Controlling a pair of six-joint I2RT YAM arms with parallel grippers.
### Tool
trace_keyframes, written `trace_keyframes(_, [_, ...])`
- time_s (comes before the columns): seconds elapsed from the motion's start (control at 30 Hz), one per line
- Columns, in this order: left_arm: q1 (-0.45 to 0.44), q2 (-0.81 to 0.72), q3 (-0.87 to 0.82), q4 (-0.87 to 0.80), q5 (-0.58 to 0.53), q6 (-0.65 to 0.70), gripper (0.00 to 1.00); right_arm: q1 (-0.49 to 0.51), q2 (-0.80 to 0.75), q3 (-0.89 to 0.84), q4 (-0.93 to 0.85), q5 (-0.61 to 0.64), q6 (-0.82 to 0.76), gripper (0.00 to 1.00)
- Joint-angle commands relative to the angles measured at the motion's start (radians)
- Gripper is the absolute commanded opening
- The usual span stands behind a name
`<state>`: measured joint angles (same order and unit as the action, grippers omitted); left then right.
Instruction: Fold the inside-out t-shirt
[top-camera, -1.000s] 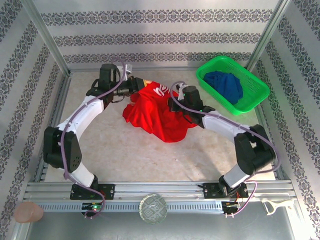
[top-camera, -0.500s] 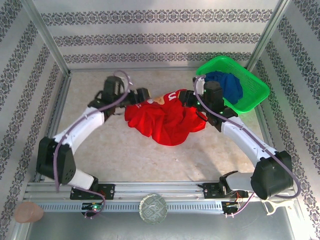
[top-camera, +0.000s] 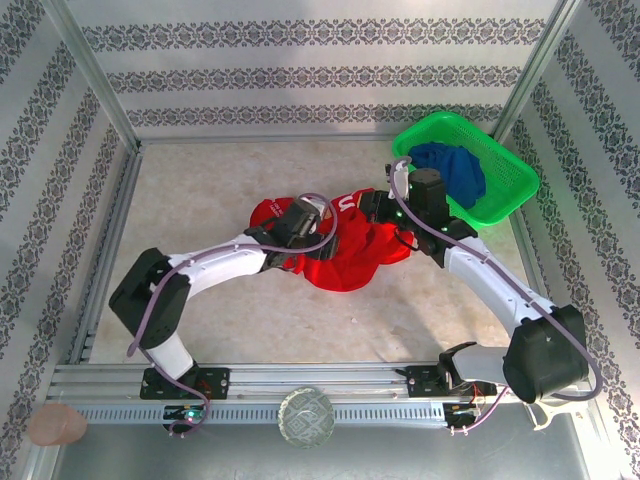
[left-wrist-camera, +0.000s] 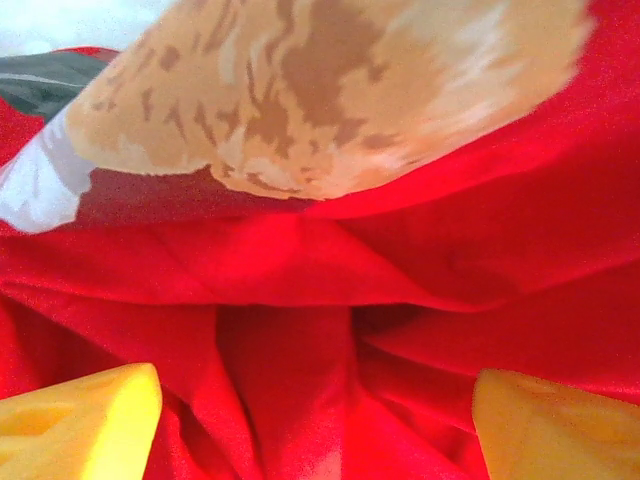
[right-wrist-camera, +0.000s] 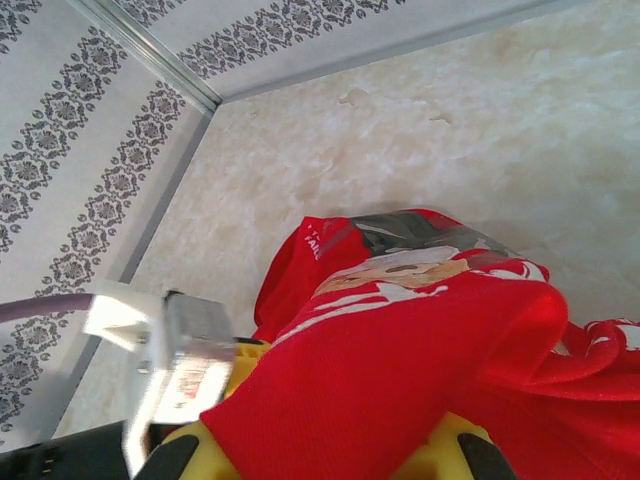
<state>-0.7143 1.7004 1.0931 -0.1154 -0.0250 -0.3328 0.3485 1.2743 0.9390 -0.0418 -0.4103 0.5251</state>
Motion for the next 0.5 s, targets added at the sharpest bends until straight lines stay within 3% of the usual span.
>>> trace_keyframes(0.0, [-0.014, 0.035, 0.055, 0.005, -0.095, 0.114, 0.82, -0.012, -0.027, -0.01, 0.004, -0.025, 0.005, 0.0])
trace_keyframes(0.2, [-0.013, 0.146, 0.16, -0.035, -0.262, 0.173, 0.81, -0.016, -0.048, -0.017, -0.006, -0.035, 0.01, 0.0])
trace_keyframes(0.4, [-0.01, 0.265, 0.282, -0.029, -0.258, 0.245, 0.81, -0.016, -0.072, -0.035, 0.003, -0.042, 0.035, 0.0])
trace_keyframes(0.43, [-0.01, 0.281, 0.297, -0.024, -0.243, 0.256, 0.78, -0.015, -0.073, -0.037, 0.005, -0.04, 0.037, 0.0])
trace_keyframes(0.47, [-0.004, 0.298, 0.316, -0.025, -0.218, 0.263, 0.68, -0.016, -0.074, -0.04, 0.005, -0.041, 0.035, 0.0])
